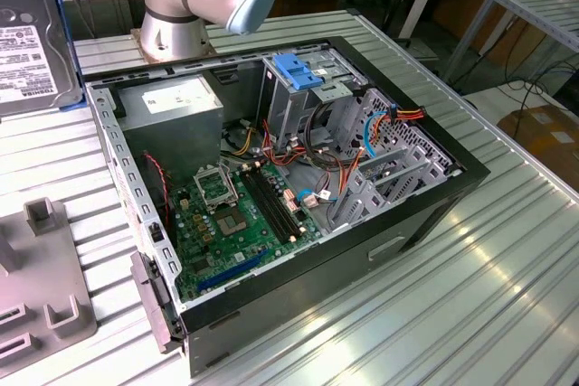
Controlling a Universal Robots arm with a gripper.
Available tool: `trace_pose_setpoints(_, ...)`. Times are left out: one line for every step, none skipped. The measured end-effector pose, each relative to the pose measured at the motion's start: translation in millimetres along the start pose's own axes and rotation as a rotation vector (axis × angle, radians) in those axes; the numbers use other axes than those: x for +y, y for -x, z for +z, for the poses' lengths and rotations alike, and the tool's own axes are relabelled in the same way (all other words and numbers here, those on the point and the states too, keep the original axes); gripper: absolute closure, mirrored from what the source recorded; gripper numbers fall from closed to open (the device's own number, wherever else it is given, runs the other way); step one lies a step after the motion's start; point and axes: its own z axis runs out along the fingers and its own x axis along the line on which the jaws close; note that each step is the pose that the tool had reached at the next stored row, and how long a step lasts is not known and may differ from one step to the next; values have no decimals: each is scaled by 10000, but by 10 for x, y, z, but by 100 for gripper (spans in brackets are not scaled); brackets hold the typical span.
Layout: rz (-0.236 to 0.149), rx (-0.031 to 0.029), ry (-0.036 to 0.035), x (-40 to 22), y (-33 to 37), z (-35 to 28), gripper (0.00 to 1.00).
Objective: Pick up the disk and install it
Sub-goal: 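Pick up the disk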
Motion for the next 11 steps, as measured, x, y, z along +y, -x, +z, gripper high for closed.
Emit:
trace_pose_setpoints(0, 0, 1, -41, 1, 1, 64)
trace_pose_setpoints(1, 0, 0, -68, 1, 2, 64)
trace_pose_setpoints(1, 0, 1, -98, 2, 3, 64)
trace_pose_setpoints(0, 0, 1, -132, 2, 4, 64)
trace_pose_setpoints(0, 0, 0, -161, 3, 6, 64)
trace_pose_setpoints(-1, 0, 0, -214, 4, 8, 64)
trace_pose_setpoints(0, 1, 1, -264, 5, 9, 64)
trace_pose_setpoints(0, 0, 0, -309, 6, 11, 64)
trace_pose_setpoints(0, 1, 1, -338, 6, 12, 64)
trace_pose_setpoints(1, 1, 1, -366, 7, 13, 64)
trace_pose_setpoints(0, 0, 0, -411, 7, 15, 64)
